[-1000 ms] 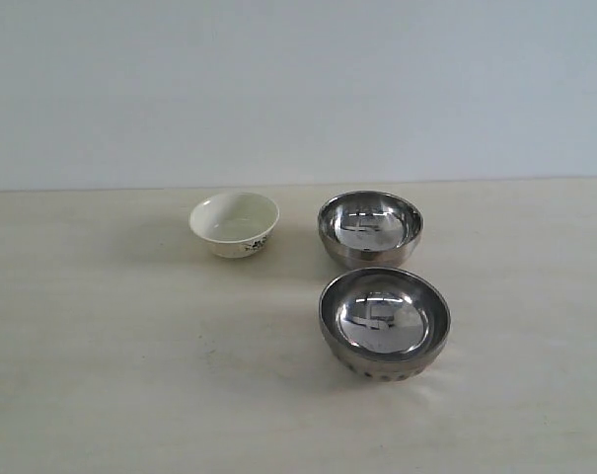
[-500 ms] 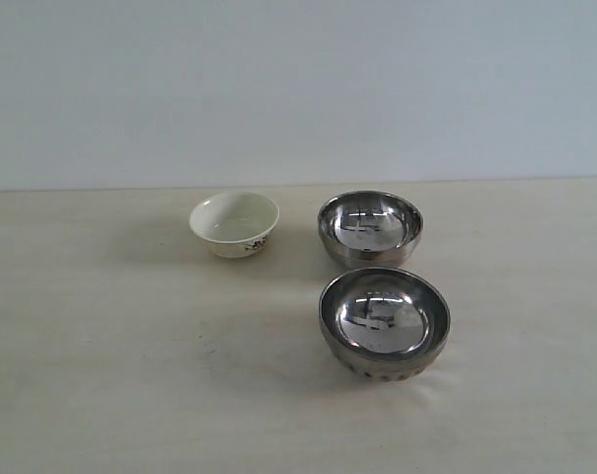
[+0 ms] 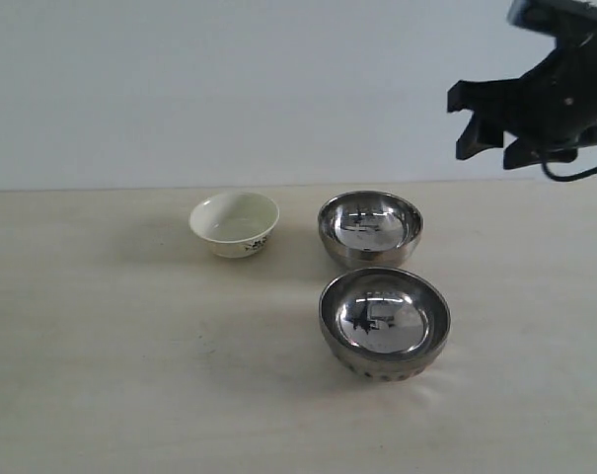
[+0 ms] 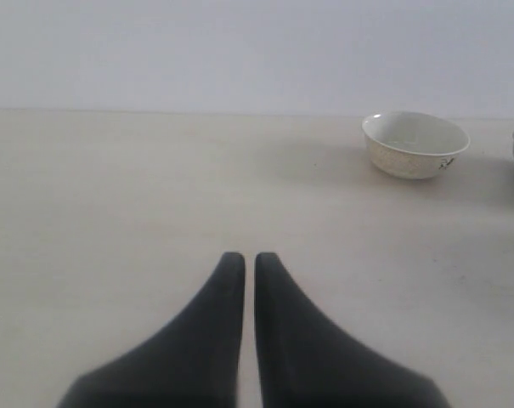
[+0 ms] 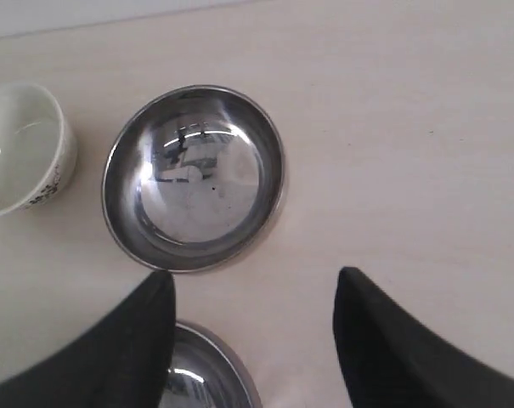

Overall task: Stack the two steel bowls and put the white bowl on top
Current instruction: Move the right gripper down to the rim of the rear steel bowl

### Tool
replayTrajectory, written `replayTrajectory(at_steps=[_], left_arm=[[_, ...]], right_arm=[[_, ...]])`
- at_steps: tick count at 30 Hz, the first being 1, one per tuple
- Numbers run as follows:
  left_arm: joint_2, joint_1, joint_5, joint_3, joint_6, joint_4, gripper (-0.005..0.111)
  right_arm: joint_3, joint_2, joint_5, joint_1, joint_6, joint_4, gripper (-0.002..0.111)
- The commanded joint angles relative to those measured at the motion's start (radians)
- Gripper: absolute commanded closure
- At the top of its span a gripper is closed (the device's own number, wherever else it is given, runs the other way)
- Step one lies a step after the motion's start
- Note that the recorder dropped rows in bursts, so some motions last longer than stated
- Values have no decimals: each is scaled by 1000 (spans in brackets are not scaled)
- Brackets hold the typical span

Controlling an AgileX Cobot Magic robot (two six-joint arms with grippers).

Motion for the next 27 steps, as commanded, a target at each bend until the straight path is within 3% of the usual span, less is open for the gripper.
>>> replayTrajectory(at_steps=[1, 6, 23, 25, 26, 27], left_arm=[[-3, 3, 1, 4, -8, -6, 103], [-3, 3, 1, 4, -8, -6, 103], [-3, 3, 1, 4, -8, -6, 103], [-3, 3, 1, 4, -8, -6, 103], [-3, 3, 1, 4, -8, -6, 103], [-3, 3, 1, 4, -8, -6, 103]], right_arm=[[-109, 149, -14, 39, 2, -3, 58], [-192, 280, -37, 42, 21, -13, 58], [-198, 552, -306, 61, 28, 5, 60], [-198, 554, -332, 74, 28, 22, 82], [-198, 554, -341, 83, 25, 25, 105], [-198, 554, -346, 83, 26, 25, 108]])
